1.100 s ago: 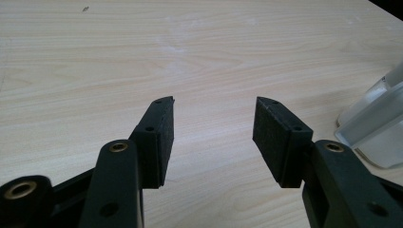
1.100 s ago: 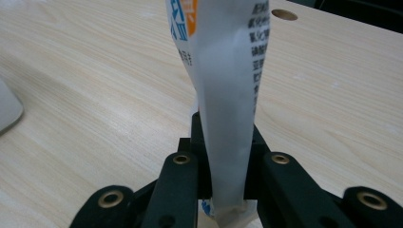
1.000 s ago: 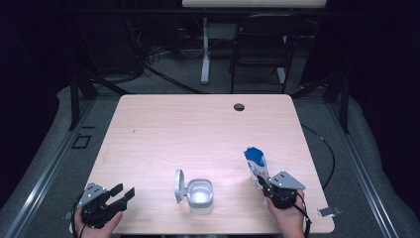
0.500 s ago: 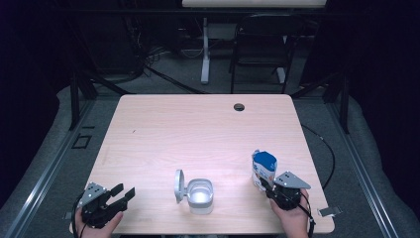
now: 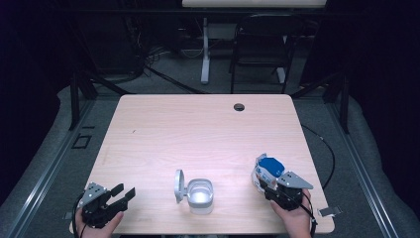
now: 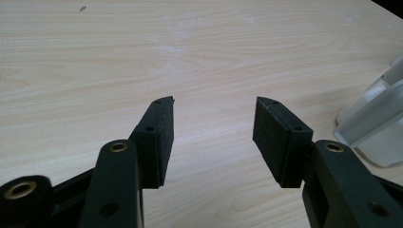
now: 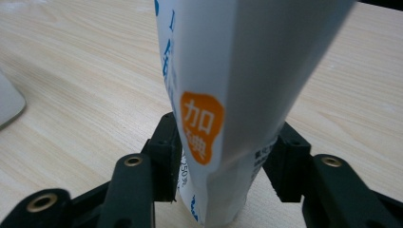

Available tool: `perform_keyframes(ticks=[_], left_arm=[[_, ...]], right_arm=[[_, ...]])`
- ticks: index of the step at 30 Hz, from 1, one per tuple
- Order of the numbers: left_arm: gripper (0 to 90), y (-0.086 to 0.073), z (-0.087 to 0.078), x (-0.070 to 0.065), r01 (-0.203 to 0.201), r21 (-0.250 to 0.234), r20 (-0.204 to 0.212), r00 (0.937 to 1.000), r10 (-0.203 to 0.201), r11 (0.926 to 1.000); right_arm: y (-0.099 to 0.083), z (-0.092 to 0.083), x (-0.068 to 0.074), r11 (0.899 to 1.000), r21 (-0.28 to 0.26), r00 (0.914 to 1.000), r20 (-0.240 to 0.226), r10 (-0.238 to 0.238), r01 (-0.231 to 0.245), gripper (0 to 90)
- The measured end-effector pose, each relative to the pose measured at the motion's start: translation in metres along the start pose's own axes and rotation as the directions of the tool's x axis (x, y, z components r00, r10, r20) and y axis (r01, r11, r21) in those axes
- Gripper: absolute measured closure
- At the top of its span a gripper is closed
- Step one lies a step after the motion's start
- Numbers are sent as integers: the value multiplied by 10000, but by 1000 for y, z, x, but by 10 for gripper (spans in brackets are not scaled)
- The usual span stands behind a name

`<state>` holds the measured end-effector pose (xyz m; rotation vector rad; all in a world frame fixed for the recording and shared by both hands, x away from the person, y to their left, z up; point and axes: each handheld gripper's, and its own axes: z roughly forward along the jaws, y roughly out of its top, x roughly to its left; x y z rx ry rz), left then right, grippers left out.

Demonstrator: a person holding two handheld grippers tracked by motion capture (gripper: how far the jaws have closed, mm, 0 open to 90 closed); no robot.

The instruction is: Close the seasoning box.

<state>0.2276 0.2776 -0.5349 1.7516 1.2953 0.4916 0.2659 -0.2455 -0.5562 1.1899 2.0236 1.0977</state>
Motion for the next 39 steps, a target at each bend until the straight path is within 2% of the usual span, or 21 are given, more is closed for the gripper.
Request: perform_keyframes(ticks=[3,16,25,39], left_arm=[[493,0,0,0,12,-1,-4,10000,-12,10000],[493,0,0,1,43,-2,0,10000,-43,10000],[495,2,2,-1,66,-47,78,9999,-65,10000],[506,9,11,-9,-164,-72,359,9992,167,9998]], right_arm=[[-1,1,0,10000,-21,9998,-162,63,-64,480],[-1,-1,2,9999,108,9998,-198,-23,25,419],[0,-6,2,9999,116,9999,-142,-49,51,410],[-6,-12,1,9999,-45,9999,-127,106,-107,410]])
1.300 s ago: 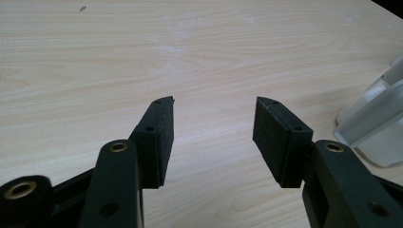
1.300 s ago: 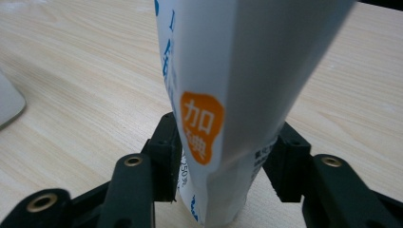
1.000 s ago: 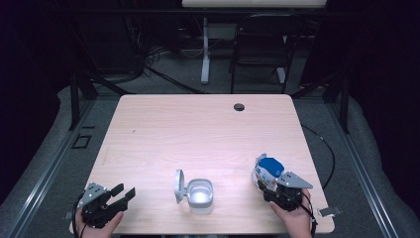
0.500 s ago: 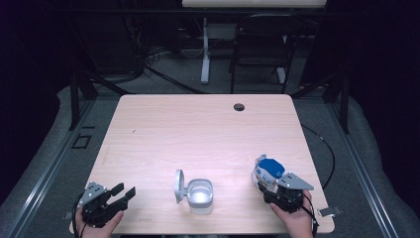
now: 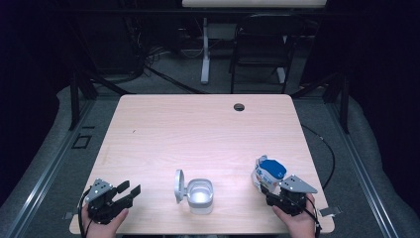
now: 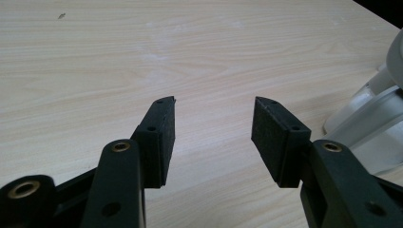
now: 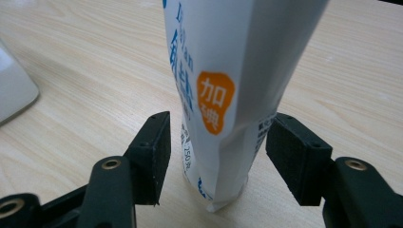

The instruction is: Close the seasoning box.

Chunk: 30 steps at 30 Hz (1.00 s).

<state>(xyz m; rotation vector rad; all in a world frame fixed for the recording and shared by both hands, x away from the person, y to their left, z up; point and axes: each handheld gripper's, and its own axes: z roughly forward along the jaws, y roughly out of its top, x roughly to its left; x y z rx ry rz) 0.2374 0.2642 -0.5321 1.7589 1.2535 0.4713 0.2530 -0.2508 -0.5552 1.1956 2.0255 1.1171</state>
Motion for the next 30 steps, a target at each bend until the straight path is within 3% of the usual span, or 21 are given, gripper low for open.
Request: perform_keyframes(ticks=[11,24,30], left_arm=[[589,15,4,-22,-525,-167,757,9957,537,9985],[784,30,10,-52,-1528,-176,1488,9768,1538,9881],[877,33,14,-60,-1709,-120,1781,9692,1703,9852]], right_arm=[[-2,-10,3,9999,-55,9999,-30,-120,120,406],[-7,-15,10,9998,-52,9997,-177,-175,174,398],[-8,-18,11,9999,-89,9997,-200,-138,136,395]])
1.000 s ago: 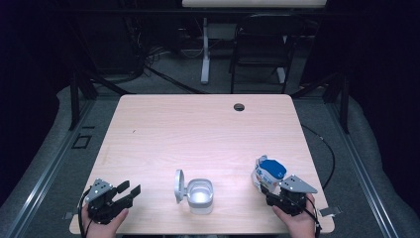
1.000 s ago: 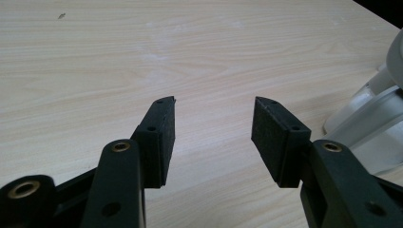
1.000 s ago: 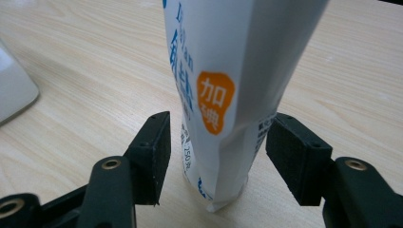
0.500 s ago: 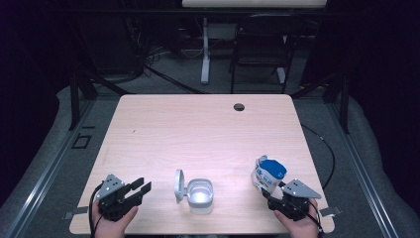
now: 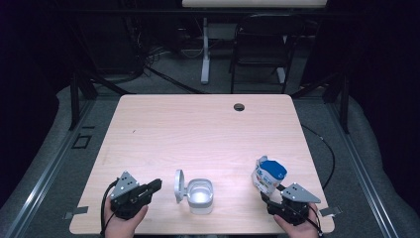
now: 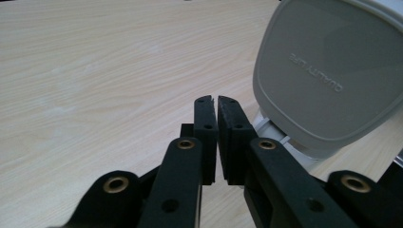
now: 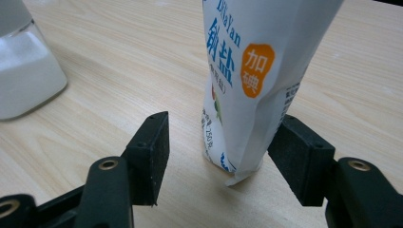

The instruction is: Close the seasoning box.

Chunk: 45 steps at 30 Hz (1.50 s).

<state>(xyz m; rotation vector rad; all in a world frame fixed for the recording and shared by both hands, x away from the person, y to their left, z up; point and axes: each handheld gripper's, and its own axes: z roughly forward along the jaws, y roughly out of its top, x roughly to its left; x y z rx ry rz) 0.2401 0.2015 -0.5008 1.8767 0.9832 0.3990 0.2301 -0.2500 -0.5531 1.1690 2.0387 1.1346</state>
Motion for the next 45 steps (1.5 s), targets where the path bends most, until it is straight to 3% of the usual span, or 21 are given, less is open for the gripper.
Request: perform_keyframes(ticks=[15,24,45], left_arm=[[900,13,5,-17,-519,9,644,9966,517,9987],[900,15,5,-24,-645,11,780,9949,642,9979],[900,18,8,-37,-912,-12,1086,9899,908,9958]], right_arm=[[-6,-8,-1,9999,66,9998,175,115,-116,392],[-5,-7,2,9998,188,9999,121,-83,81,393],[-6,-6,1,9998,181,9999,106,-16,14,393]])
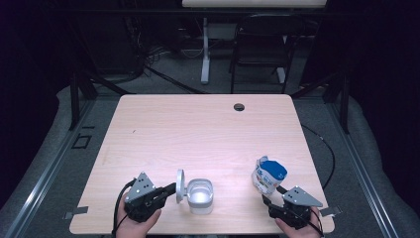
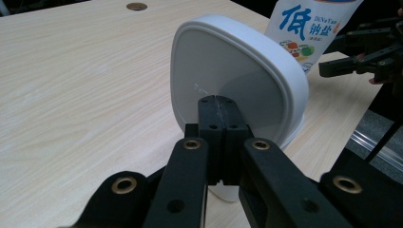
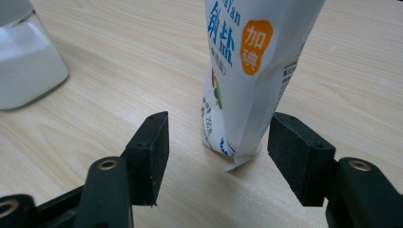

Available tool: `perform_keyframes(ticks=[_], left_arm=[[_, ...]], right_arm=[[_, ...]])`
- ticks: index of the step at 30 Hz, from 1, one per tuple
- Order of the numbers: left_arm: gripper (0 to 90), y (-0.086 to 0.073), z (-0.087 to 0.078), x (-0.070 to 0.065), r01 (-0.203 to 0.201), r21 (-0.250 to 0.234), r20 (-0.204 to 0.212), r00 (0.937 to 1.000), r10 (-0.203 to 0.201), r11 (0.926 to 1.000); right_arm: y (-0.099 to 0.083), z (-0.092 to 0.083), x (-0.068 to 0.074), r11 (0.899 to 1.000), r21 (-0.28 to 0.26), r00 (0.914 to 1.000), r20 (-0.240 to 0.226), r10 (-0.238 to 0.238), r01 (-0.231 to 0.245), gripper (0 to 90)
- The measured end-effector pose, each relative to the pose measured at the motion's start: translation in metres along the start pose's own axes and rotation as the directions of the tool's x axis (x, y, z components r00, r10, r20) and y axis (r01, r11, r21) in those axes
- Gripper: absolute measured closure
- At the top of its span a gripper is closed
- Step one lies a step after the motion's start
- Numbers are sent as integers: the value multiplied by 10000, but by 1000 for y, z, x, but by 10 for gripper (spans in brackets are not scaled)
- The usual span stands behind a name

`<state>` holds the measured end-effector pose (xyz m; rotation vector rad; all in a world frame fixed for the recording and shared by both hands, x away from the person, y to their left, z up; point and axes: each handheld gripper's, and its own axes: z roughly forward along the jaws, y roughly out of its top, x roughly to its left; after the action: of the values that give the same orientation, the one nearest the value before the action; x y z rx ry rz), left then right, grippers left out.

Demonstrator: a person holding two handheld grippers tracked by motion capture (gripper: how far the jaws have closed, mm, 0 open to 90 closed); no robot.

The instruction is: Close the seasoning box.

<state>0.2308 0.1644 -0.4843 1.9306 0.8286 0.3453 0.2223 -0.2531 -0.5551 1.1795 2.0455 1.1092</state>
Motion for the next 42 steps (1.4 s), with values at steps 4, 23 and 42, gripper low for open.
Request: perform_keyframes(ticks=[4,23,42], left_arm=[[900,0,2,-2,8,31,54,10000,-8,10000],[900,6,11,-14,-372,112,467,9982,366,9992],[900,-2,-2,11,300,-92,-36,9995,-300,9995]], right_arm=[[0,0,0,10000,10,10000,6,3,-3,393],[-1,1,0,10000,-30,10000,-30,47,-47,393],[1,-1,-1,10000,-36,10000,62,75,-75,393]])
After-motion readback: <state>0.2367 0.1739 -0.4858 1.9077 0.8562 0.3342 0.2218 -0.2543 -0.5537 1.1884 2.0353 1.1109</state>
